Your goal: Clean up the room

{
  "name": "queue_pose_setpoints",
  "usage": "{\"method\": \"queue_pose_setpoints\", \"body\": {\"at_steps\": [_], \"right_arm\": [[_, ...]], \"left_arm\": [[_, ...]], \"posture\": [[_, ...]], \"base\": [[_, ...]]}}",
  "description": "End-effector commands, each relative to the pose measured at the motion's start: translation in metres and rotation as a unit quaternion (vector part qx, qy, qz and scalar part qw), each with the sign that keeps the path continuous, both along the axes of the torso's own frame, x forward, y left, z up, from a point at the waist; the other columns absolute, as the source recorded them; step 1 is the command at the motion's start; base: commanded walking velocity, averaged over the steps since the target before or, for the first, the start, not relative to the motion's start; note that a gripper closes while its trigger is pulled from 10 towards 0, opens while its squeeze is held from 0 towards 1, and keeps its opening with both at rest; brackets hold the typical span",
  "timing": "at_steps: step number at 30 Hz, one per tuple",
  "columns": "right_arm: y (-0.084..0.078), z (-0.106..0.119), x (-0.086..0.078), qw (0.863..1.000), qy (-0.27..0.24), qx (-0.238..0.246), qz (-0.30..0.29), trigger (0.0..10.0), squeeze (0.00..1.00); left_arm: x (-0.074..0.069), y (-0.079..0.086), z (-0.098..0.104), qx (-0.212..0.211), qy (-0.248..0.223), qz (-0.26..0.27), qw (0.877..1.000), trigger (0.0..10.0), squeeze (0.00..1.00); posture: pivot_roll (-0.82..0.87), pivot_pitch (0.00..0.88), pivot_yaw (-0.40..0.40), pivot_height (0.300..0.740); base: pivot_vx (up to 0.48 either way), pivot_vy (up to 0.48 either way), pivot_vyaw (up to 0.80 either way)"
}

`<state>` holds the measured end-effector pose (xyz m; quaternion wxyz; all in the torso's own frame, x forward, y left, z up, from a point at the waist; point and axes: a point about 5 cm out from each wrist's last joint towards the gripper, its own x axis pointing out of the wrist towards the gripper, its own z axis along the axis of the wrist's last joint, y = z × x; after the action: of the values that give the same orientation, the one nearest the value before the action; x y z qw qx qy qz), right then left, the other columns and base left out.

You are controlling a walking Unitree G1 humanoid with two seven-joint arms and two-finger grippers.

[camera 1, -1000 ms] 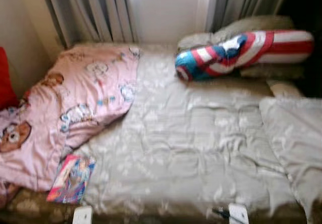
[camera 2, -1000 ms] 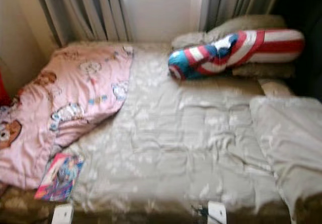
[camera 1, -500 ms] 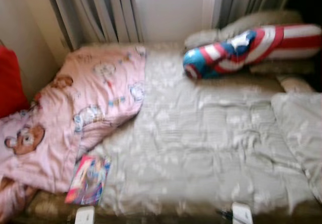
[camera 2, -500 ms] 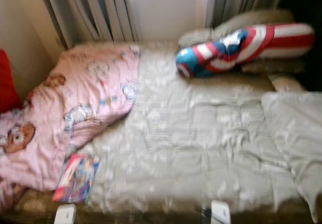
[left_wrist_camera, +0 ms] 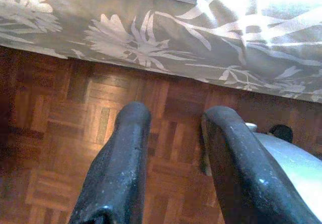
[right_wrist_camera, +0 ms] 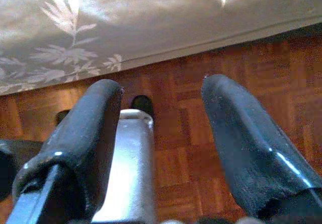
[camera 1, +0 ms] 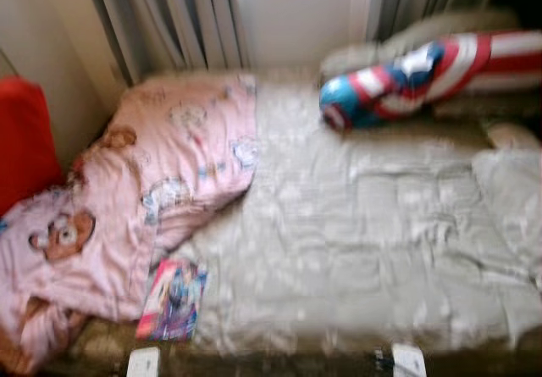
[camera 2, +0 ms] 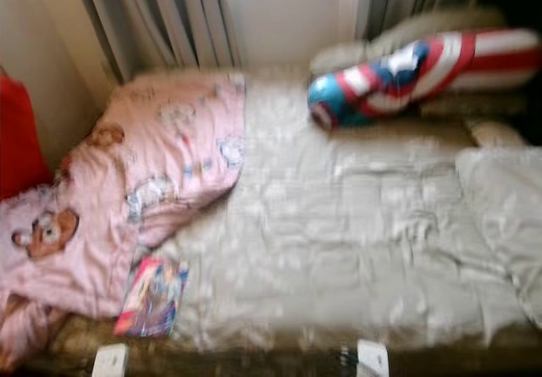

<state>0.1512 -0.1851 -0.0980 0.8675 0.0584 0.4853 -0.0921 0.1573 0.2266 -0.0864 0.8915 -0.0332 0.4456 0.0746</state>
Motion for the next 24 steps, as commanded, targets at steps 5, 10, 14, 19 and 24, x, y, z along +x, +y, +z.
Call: {"method": "queue_pose_setpoints", "body": {"at_steps": [5,10,14,19,24], "right_arm": [[0.0041,0.0007,0.0029,1.0,-0.004,0.004,0.004,10.0,0.0],[0.0042,0.0007,0.003,1.0,-0.004,0.004,0.005,10.0,0.0],[0.0044,0.0007,0.0032,1.0,-0.004,0.004,0.006,10.0,0.0],[0.0049,0.0008,0.0033,1.0,-0.005,0.005,0.005,10.0,0.0],[0.0057,0.0006,0.0031,1.0,-0.005,0.006,0.004,10.0,0.0]], "left_arm": [[-0.0043,0.0038,-0.001,0.007,0.009,-0.006,1.0,10.0,0.0],[-0.004,0.0036,-0.0009,0.007,0.008,-0.006,1.0,10.0,0.0],[-0.004,0.0036,-0.0009,0.007,0.008,-0.006,1.0,10.0,0.0],[-0.0041,0.0037,-0.0009,0.007,0.008,-0.007,1.0,10.0,0.0],[-0.0042,0.0042,-0.0008,0.008,0.008,-0.008,1.0,10.0,0.0]], "posture": [[-0.01,0.001,0.033,0.74],[0.0,0.002,0.032,0.74],[0.0,0.004,0.032,0.74],[0.0,0.005,0.033,0.74],[0.0,0.005,0.036,0.74]], "base": [[0.0,0.378,0.0],[0.0,-0.148,0.0],[0.0,0.283,0.0],[0.0,0.377,0.0],[0.0,0.38,0.0]]}}
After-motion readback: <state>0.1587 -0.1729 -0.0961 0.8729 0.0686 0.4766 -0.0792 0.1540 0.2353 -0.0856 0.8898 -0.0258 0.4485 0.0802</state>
